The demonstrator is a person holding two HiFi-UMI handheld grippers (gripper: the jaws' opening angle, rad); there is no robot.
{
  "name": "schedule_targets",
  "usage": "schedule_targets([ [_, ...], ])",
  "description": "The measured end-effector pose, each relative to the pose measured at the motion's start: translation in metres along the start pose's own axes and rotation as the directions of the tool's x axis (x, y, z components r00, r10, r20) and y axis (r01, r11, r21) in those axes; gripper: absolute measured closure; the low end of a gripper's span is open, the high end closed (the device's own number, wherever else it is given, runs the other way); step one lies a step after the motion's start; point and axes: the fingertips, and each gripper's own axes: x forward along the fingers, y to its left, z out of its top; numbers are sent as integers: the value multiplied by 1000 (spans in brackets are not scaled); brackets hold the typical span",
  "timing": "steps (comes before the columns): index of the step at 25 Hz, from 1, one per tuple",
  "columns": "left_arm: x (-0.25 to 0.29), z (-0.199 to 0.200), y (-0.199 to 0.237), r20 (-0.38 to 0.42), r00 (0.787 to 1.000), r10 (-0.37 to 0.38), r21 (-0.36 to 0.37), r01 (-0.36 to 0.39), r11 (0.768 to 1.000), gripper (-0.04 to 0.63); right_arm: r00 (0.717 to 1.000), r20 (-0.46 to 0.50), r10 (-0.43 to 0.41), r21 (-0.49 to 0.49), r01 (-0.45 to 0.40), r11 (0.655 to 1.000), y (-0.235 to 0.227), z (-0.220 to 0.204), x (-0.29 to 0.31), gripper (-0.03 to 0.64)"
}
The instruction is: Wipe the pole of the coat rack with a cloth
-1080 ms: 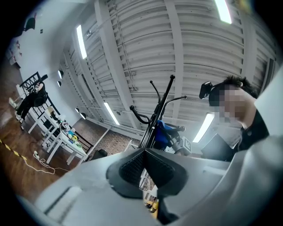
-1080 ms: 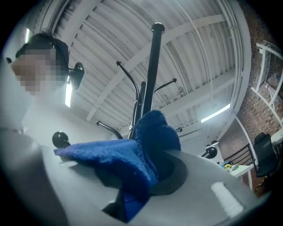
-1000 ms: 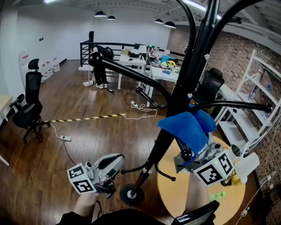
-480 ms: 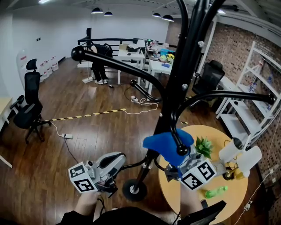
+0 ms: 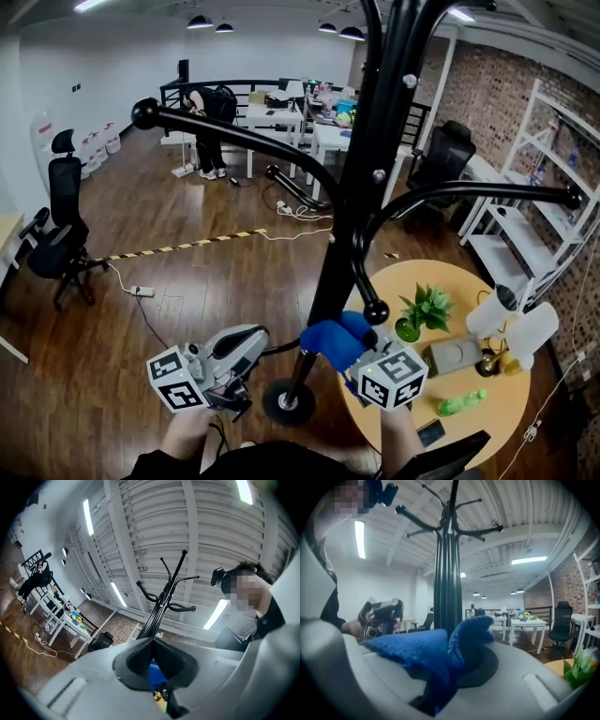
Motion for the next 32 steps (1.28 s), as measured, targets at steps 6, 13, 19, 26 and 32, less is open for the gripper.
schedule_targets([
  [6, 10, -7, -3, -16, 999, -38, -25, 37, 999, 594, 951, -307, -27, -130, -14, 991, -1, -47, 6, 531],
  [13, 20, -18, -5, -33, 997, -70, -48, 69, 996, 594, 901, -430, -54, -94, 14, 995, -17, -80, -35, 588],
  [19, 25, -21, -6, -41, 996, -82, -54, 80, 995, 594, 912, -410, -9, -80, -26, 996, -13, -79, -40, 588],
  [26, 17, -16, -4, -30, 998, -55, -42, 54, 998, 594, 954, -295, 57, -93, -88, 992, -4, -64, -12, 588],
  [32, 7, -13, 1, -12, 1000, -26, -22, 26, 999, 594, 986, -134, 99, -84, -110, 990, 4, -30, -11, 586],
])
